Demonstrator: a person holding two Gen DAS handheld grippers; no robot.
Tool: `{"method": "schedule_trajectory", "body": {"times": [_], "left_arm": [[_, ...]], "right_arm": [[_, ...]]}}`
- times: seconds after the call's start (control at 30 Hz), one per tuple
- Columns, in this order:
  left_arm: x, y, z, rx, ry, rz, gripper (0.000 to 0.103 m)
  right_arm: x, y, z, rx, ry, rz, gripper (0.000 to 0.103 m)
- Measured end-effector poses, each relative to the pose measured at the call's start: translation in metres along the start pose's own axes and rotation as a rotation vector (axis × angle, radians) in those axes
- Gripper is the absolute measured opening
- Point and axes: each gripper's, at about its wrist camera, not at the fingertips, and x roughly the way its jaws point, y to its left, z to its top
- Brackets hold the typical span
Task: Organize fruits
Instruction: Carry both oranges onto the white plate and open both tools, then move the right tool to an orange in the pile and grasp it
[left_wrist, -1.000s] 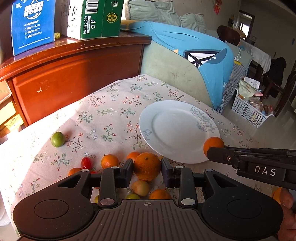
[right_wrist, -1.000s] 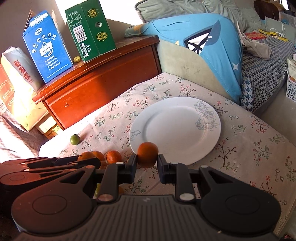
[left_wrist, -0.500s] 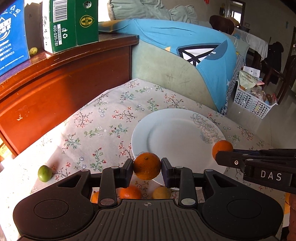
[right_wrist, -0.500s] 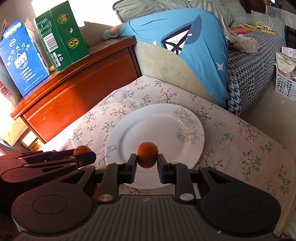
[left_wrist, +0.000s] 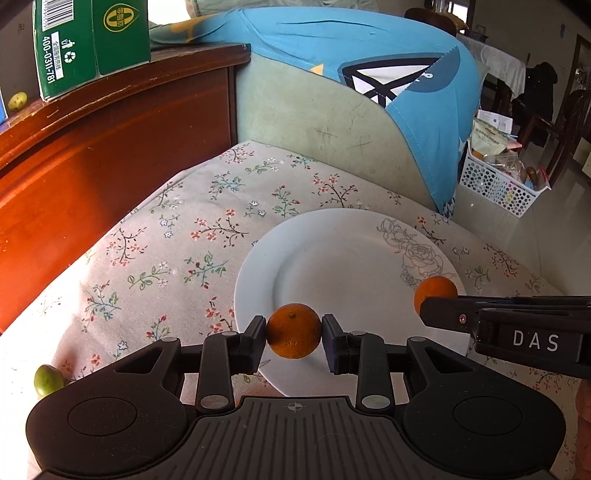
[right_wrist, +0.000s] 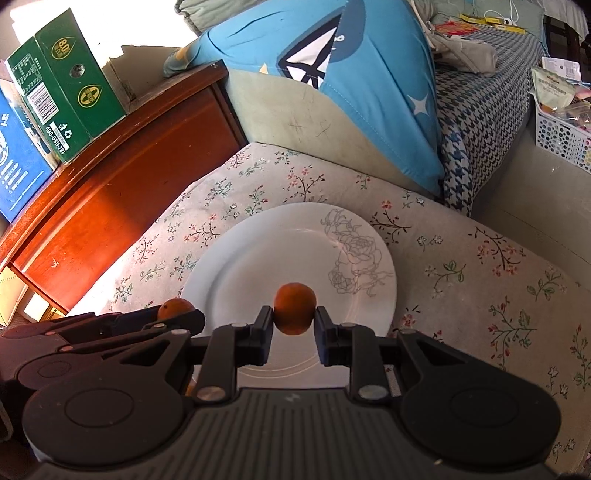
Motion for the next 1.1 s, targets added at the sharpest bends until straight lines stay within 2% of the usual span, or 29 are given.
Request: {"method": "schedule_trajectory", "body": {"times": [0.33, 0.6, 0.67, 0.73, 0.83, 0.87, 0.9, 1.1], "left_arm": [[0.016, 0.003, 0.009, -0.006, 0.007, -0.029, 0.030], [0.008, 0.011, 0.013, -0.040, -0.013, -0.045, 0.033], [0.005, 0.014, 0.015, -0.047, -0.009, -0.043, 0.037], [0.000, 0.016, 0.016, -0.053, -0.021, -0.035, 0.049], [-0.011, 0.017, 0.018, -0.048, -0.036, -0.038, 0.052], [-0.014, 0.018, 0.018, -0.047, -0.033, -0.036, 0.057], [-0.016, 0.019, 0.018, -0.048, -0.031, -0.032, 0.067], [-0.031, 0.033, 0.007, -0.066, -0.020, 0.001, 0.070]], "right_arm": [[0.017, -0.003, 0.004, 0.031, 0.019, -0.016, 0.024], [0.016, -0.001, 0.009, 0.037, -0.007, -0.014, 0.029], [0.013, 0.001, 0.010, 0.032, -0.019, -0.005, 0.029], [0.011, 0.002, 0.010, 0.025, -0.029, -0.002, 0.032], [0.007, 0.005, 0.010, 0.029, -0.027, 0.012, 0.037], [0.007, 0.006, 0.010, 0.031, -0.026, 0.021, 0.037], [0.005, 0.007, 0.009, 0.031, -0.025, 0.027, 0.037], [-0.002, 0.016, 0.000, 0.006, -0.011, 0.052, 0.037]]}}
